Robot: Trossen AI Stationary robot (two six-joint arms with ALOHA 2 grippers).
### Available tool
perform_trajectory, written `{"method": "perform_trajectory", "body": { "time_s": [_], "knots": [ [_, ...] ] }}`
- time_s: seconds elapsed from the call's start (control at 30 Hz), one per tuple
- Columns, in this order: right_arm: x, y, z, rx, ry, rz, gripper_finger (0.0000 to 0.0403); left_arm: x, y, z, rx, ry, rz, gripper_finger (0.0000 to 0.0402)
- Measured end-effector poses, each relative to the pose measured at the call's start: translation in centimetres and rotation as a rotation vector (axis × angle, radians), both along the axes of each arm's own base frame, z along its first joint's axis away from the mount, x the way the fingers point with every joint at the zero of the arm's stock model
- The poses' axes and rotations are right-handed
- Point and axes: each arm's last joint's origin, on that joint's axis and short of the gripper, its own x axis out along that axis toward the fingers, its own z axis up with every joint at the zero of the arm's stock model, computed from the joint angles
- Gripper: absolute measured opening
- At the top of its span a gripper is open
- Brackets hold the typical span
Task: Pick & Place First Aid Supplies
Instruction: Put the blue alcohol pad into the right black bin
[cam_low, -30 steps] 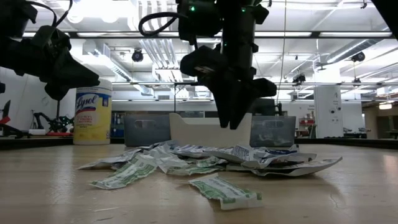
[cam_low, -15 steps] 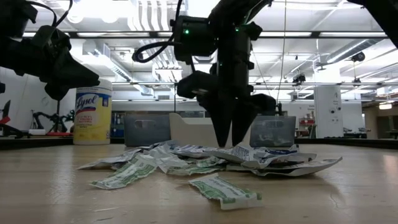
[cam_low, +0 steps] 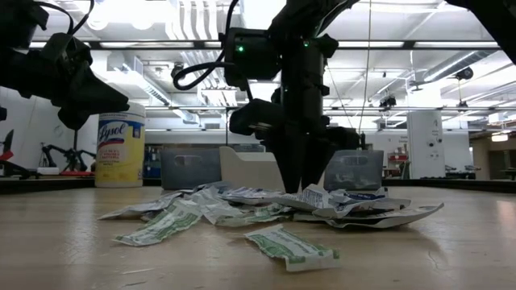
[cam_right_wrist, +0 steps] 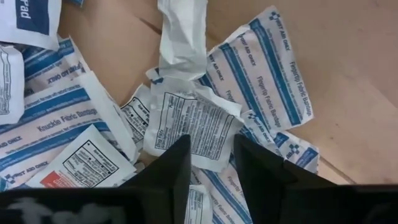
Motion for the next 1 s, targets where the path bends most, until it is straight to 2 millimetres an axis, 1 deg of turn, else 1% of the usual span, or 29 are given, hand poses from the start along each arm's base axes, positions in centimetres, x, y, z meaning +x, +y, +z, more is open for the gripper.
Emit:
{"method": "perform_trajectory", "body": {
  "time_s": [0.37,0.5,0.6,0.73,1.0],
  "knots": [
    [-0.04,-0.04,0.00,-0.006,0.002,0.025,0.0055,0.00,0.00,-0.01,0.000,0.000,0.000,0.0094],
    [-0.07,-0.18,0.03,-0.005,0.006,0.018,0.0049,0.00,0.00,0.00,0.000,0.000,-0.001,0.0094],
    [-0.13,-0.22,0.26,-0.005,0.004,0.019,0.0063,0.00,0.00,0.00,0.000,0.000,0.000,0.0094],
    [-0.17,-0.20,0.61,-0.005,-0.003,0.021,0.0097,0.00,0.00,0.00,0.000,0.000,0.000,0.0094],
    [-0.25,-0.19,0.62,0.000,0.005,0.023,0.0163,0.00,0.00,-0.01,0.000,0.000,0.000,0.0094]
  ]
}}
